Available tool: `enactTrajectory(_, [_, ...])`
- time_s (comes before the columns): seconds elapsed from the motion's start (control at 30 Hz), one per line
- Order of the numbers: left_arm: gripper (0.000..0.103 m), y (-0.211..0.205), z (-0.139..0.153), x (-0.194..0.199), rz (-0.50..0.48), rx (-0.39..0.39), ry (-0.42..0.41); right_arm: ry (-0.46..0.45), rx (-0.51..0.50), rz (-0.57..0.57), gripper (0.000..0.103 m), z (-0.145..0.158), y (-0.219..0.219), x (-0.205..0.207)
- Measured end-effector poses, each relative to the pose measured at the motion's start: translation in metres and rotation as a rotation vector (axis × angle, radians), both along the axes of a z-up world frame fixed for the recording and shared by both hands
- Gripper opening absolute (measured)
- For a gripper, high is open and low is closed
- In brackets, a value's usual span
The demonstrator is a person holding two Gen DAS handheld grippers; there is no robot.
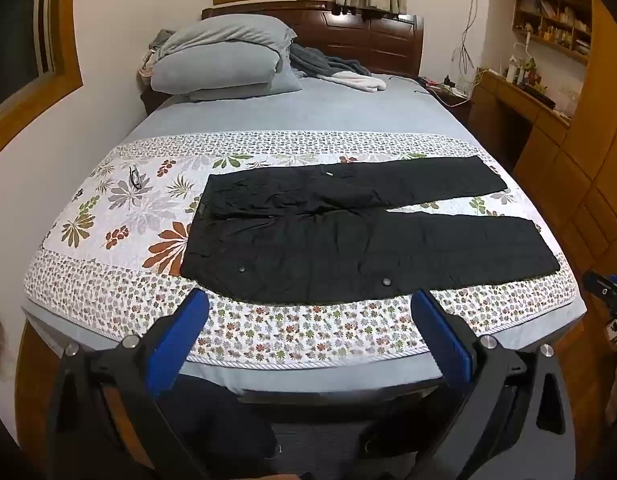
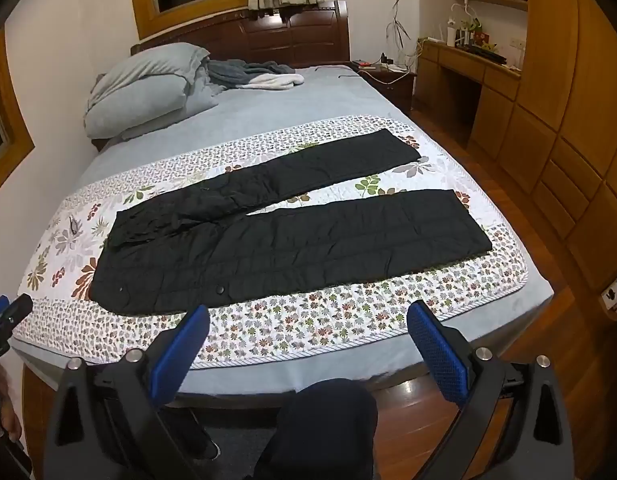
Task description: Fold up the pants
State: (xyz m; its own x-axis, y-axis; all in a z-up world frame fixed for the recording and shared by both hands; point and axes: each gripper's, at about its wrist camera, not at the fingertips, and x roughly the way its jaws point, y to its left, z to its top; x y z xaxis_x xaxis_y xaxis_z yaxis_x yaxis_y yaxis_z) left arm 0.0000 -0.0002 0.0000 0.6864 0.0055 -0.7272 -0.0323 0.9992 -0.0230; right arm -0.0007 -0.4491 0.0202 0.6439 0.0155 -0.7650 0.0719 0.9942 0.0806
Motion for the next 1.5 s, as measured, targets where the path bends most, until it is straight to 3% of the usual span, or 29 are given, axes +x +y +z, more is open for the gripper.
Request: enactTrajectory(1.5, [0.101, -0.001, -0.007, 0.002, 0.004, 0.007, 0.006, 0.004, -0.035, -0.009, 0.1, -0.001, 0.001, 0.0])
